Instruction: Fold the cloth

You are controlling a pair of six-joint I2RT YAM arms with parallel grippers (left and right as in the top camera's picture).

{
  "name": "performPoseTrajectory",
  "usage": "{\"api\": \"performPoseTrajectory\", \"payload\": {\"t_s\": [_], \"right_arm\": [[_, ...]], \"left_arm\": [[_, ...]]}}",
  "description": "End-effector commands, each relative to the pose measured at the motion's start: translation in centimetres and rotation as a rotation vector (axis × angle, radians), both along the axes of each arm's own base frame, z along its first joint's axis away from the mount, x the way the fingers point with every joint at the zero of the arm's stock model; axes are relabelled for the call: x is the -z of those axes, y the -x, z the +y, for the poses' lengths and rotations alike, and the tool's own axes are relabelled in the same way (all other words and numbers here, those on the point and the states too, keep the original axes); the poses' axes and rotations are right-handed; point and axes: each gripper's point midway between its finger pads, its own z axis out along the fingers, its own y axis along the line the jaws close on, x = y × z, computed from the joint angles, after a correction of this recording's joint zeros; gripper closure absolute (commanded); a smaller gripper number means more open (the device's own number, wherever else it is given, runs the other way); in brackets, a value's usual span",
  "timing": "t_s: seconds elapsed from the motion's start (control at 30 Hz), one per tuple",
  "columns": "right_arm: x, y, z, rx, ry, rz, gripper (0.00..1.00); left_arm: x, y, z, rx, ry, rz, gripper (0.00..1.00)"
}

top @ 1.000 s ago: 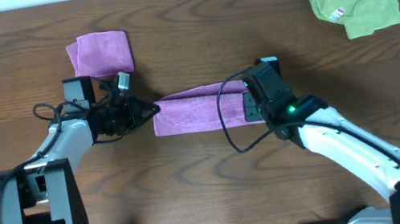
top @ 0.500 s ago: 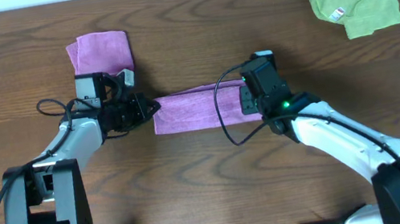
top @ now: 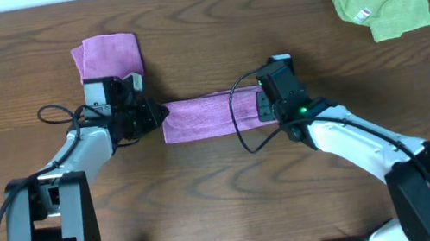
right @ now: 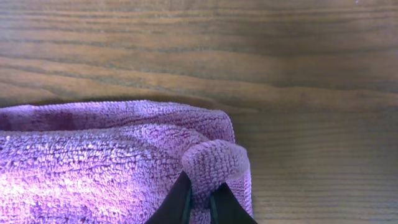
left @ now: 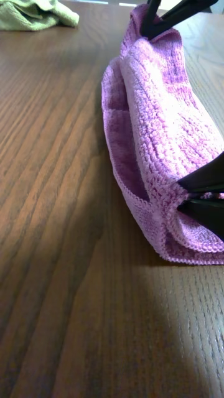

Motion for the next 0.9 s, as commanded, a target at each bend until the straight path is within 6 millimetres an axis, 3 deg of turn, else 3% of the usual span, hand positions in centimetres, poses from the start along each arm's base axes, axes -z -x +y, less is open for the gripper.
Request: {"api": "performPoseTrajectory", "payload": {"t_s": [0.0,0.2,0.27,0.37,0.57,0.67,0.87], "right_arm": [[0.8,0.0,-0.9,0.013,0.036,0.014,0.89],[0.8,0.0,-1.0,0.01,0.045,0.015,0.84],[0.8,-0.1,-1.3,0.02,0.059,0.009,0.76],[0.7,-0.1,-1.4,0.02,0.064,0.008,0.6],[0.6,-0.2,-2.1,0.044,0.098,-0.003,0.48],[0.6,-0.1,-2.9,0.067,0.136,-0.004,0.42],[0.7,0.4,-4.2,0.1,0.199,0.011,0.27]], "left_arm": [[-0.2,-0.8,0.4,-0.023,-0.047,-0.025,0.93],[0.1,-0.9,0.8,-0.039,-0.08,-0.026,0.78],[0.1,-1.0,0.9,-0.042,-0.085,-0.028,0.76],[0.1,-1.0,0.9,-0.042,-0.085,-0.03,0.65],[0.1,-1.2,1.1,-0.051,-0.097,-0.034,0.58],[-0.1,-1.5,1.1,-0.051,-0.095,-0.049,0.44],[-0.6,-2.2,1.0,-0.053,-0.091,-0.083,0.33]]}}
